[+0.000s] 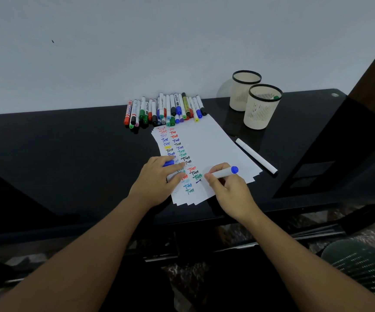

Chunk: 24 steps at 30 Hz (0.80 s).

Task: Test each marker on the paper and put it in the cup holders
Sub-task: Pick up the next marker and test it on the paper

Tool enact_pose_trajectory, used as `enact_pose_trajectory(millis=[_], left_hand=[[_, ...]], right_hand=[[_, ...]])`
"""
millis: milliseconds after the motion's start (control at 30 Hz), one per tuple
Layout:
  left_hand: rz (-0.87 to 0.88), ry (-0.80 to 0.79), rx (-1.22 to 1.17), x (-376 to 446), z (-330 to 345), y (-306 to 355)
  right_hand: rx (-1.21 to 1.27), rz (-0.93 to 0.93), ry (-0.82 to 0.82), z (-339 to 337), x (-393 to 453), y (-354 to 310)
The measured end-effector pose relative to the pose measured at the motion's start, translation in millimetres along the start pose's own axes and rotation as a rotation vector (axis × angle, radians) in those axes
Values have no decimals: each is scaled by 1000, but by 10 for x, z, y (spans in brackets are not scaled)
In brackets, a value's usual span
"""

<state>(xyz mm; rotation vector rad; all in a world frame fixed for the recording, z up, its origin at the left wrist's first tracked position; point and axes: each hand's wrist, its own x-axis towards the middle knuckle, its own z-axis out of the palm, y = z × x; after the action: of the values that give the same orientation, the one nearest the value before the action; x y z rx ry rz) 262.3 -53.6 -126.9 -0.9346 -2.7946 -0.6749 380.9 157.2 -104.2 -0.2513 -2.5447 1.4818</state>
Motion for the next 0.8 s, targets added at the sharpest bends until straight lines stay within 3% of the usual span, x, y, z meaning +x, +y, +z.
enact_pose_trajectory(millis=[800], left_hand=[[-3, -4, -9, -3, 1, -14]], right_hand=[[-2, -7, -14, -29, -23, -17]])
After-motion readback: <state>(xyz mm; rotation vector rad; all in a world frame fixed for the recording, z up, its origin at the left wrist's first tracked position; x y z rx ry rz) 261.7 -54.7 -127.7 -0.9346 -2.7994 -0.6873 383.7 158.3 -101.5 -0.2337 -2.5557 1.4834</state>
